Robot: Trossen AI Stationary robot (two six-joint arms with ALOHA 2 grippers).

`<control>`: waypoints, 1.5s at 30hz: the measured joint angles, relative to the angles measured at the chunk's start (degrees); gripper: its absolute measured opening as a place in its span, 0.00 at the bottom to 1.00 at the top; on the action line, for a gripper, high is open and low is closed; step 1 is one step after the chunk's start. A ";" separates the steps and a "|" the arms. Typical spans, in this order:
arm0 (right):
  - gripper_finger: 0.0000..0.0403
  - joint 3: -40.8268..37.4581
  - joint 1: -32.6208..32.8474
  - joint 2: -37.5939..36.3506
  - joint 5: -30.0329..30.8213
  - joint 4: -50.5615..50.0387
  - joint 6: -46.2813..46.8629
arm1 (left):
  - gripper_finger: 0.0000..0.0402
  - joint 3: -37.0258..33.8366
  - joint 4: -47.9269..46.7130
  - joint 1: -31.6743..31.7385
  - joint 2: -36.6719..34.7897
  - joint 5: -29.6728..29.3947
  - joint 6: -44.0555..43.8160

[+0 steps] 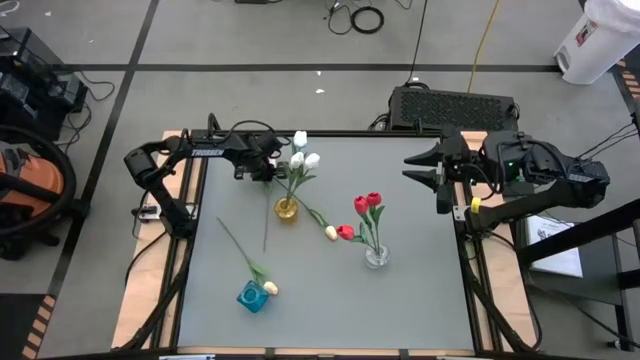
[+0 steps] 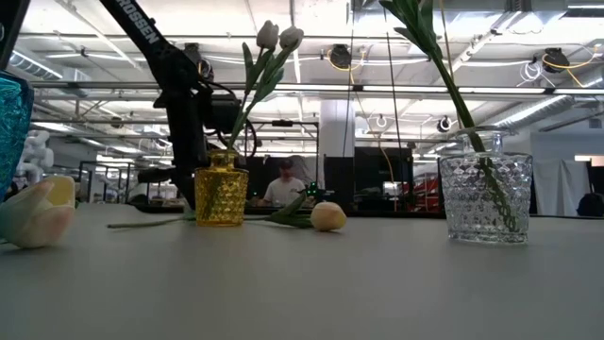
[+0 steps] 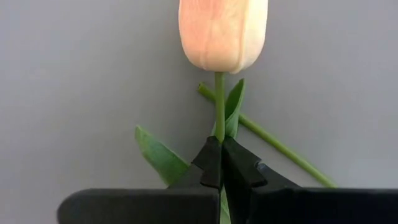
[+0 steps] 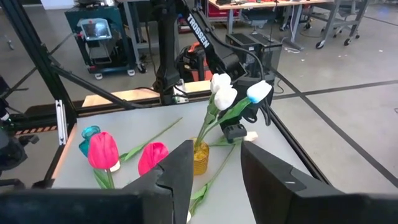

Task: Sort flowers into vase by color
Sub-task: Put the top yellow tulip into the blue vase

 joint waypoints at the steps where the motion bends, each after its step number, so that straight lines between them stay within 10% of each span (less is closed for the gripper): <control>1: 0.31 0.00 0.00 0.00 0.00 -0.32 -0.02 | 0.01 0.00 -0.09 0.00 -0.02 0.04 -0.01; 32: 0.31 0.00 -0.02 0.00 3.02 -0.20 -14.18 | 0.00 0.02 -16.40 -0.04 -34.47 -6.53 5.54; 45: 0.31 0.00 -0.02 0.00 3.02 -0.24 -14.01 | 0.00 3.28 -19.74 -0.04 -50.63 7.13 30.63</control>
